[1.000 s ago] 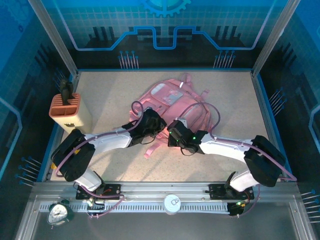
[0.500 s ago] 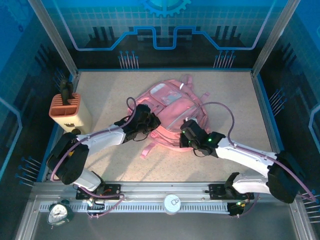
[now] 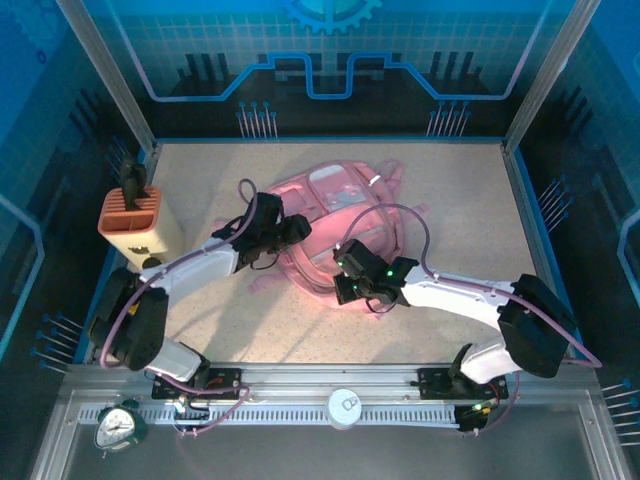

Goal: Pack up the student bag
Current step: Zip the student bag at the center of the table.

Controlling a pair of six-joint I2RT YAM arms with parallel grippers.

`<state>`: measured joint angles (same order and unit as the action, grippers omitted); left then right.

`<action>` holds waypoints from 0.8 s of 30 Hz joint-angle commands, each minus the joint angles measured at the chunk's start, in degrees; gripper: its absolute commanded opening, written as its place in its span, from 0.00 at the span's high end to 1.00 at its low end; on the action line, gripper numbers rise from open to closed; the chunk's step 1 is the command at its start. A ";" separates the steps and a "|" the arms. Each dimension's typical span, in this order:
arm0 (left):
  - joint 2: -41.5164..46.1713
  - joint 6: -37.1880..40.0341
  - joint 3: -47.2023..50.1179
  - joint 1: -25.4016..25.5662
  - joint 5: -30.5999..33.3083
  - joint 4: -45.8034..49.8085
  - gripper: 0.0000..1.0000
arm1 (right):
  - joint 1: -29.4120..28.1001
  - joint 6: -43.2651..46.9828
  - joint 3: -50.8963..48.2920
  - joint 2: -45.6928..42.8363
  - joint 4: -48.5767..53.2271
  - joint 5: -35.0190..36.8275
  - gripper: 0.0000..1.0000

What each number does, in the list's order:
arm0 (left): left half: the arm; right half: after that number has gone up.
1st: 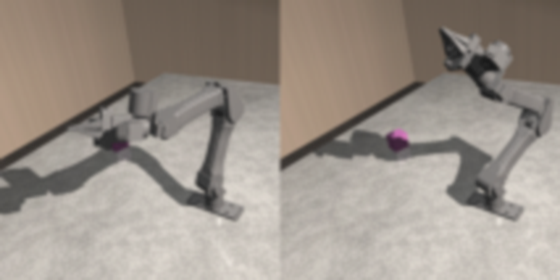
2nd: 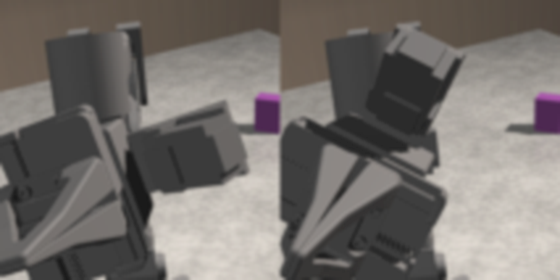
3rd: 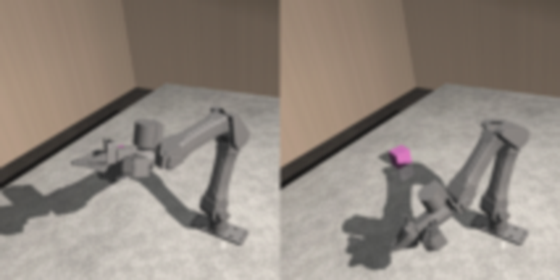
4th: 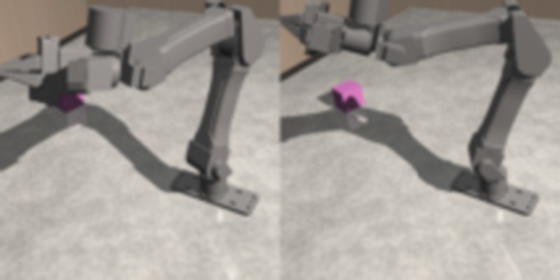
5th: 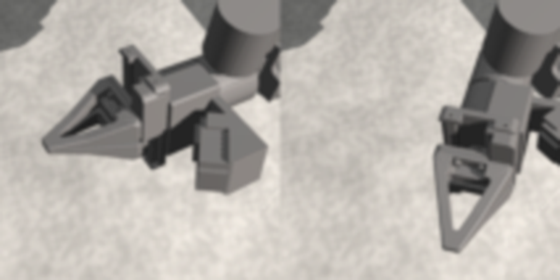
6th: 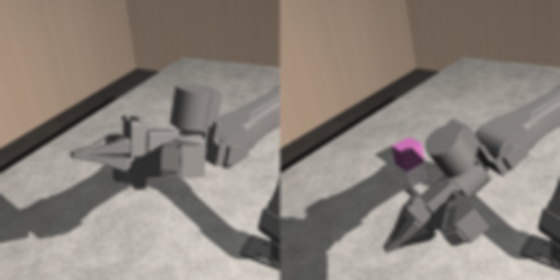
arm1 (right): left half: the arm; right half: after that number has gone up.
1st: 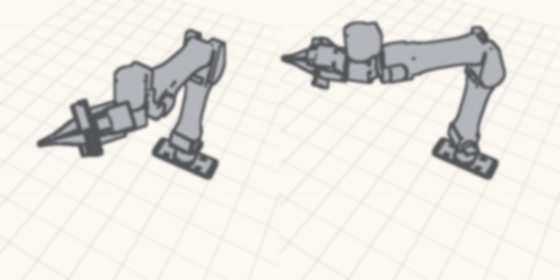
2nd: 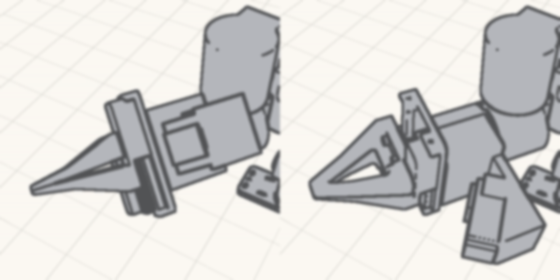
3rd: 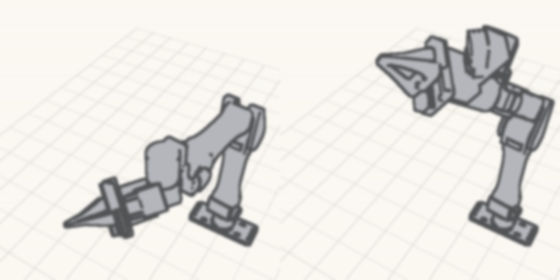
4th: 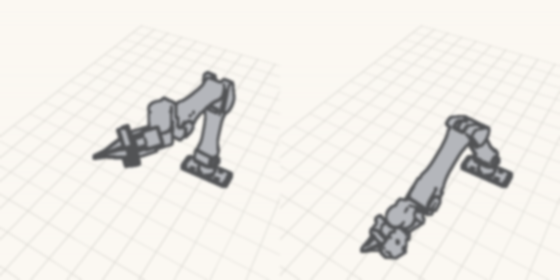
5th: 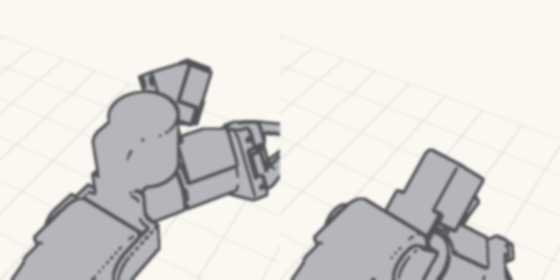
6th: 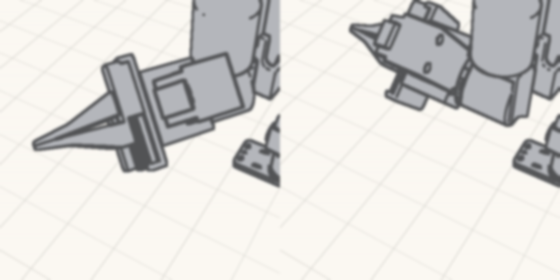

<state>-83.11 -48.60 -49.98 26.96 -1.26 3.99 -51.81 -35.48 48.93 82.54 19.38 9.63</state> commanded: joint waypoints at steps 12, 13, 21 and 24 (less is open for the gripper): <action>10.85 -23.23 18.69 16.38 10.83 -17.61 0.34 | -1.00 0.33 0.53 1.58 0.54 -2.78 1.00; 9.72 -23.47 18.94 16.50 10.65 -19.61 0.35 | -0.94 0.28 0.69 1.59 0.68 -2.66 1.00; 0.60 -24.58 15.30 16.56 8.28 -23.95 0.49 | -0.92 0.43 1.14 1.35 1.48 -2.78 1.00; -1.71 -25.09 14.91 16.46 8.33 -26.07 0.57 | -0.95 0.41 1.11 1.25 2.06 -2.42 1.00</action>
<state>-83.22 -72.23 -33.12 43.31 6.46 -17.72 -51.81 -35.51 48.99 83.61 19.05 9.02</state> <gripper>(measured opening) 0.441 0.057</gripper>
